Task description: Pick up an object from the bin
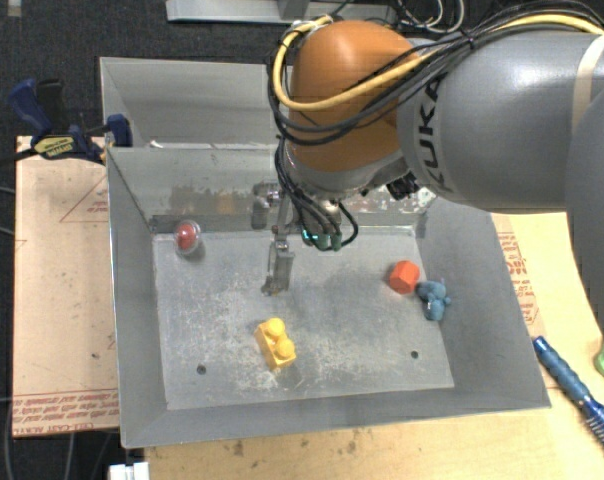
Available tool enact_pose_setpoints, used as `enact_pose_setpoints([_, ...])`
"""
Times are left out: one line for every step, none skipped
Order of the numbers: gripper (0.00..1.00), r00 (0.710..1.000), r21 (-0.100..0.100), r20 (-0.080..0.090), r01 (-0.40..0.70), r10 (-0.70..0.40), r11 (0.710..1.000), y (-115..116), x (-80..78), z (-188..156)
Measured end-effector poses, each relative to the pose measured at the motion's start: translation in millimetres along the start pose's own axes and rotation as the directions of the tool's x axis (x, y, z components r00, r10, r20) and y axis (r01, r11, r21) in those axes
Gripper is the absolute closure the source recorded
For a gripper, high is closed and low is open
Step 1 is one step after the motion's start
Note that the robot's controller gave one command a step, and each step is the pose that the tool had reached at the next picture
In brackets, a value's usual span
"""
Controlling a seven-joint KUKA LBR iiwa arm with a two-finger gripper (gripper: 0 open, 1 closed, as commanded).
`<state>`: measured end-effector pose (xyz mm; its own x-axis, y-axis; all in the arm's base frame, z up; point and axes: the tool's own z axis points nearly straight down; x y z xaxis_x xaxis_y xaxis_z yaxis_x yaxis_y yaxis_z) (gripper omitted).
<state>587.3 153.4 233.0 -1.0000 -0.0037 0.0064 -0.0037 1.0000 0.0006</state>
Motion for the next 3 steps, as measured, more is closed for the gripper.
enact_pose_setpoints([0.0,1.0,0.002,-0.004,0.016,-0.016,1.0,-10,100.9,54])
enact_pose_setpoints([0.0,0.997,0.002,0.001,-0.078,0.078,0.997,-63,76.4,167])
enact_pose_setpoints([0.0,0.93,0.005,0.026,0.367,-0.367,0.93,-26,99.4,161])
